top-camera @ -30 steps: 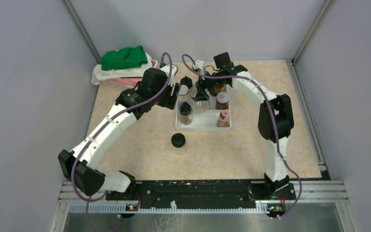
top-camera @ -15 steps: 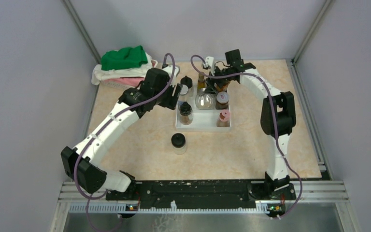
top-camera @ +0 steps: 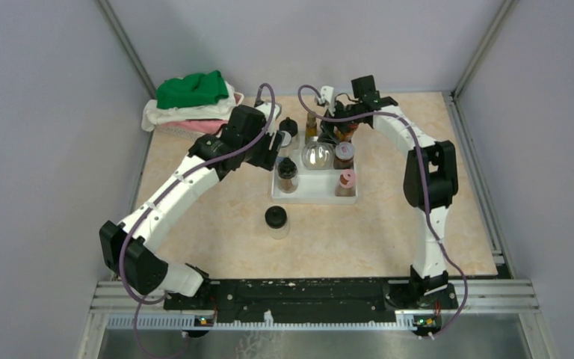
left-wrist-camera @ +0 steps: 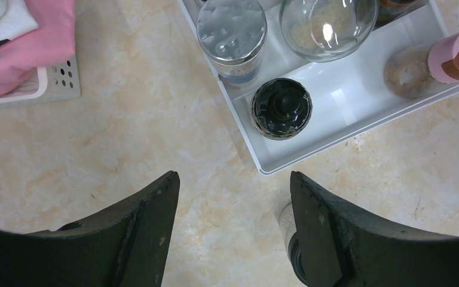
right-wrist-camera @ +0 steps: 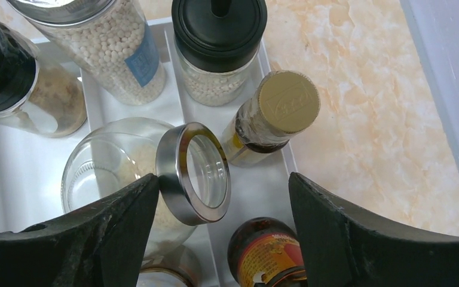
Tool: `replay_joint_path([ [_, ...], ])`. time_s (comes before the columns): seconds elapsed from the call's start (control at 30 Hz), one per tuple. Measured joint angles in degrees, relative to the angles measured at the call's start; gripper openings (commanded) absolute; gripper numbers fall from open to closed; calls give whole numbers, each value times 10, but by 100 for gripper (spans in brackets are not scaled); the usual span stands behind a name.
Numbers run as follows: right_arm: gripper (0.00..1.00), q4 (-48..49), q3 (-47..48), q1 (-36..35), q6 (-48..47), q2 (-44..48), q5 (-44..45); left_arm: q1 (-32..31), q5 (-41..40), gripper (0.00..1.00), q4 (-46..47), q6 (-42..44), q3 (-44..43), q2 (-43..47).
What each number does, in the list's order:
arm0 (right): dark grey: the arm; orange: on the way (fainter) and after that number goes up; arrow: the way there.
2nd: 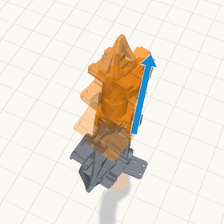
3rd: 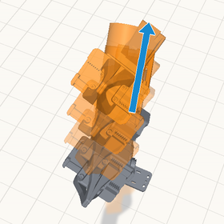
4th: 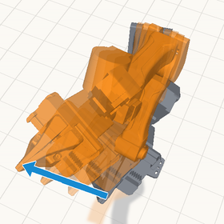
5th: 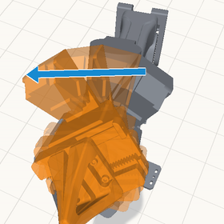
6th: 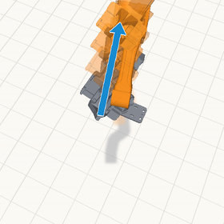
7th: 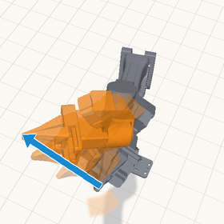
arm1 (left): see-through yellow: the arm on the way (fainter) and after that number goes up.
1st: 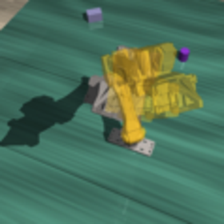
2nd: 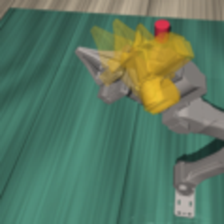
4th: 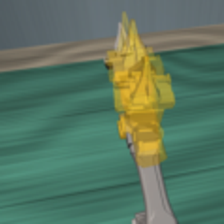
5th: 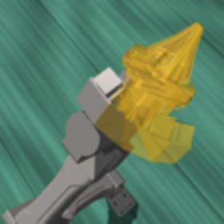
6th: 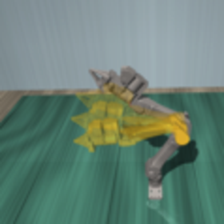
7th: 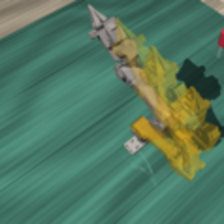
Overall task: Organize the condiment bottles
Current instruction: Adjust the bottle in the storage box.
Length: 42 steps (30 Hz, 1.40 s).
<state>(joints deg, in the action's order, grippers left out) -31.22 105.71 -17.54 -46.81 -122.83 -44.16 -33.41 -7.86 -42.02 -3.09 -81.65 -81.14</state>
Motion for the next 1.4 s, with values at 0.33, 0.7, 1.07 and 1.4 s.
replay_joint_path([
  [0.33,93,50,-31,-34,76,21,36,0,21,74,1,-2,0,2],
  [0.7,94,101,-49,-60,223,119,168,0,40,74,4,-17,0,50],
  [1.07,91,137,-237,-90,331,284,328,-3,43,74,4,-33,31,84],
  [1.4,90,129,-255,-90,369,217,385,-5,55,74,4,-43,35,90],
])
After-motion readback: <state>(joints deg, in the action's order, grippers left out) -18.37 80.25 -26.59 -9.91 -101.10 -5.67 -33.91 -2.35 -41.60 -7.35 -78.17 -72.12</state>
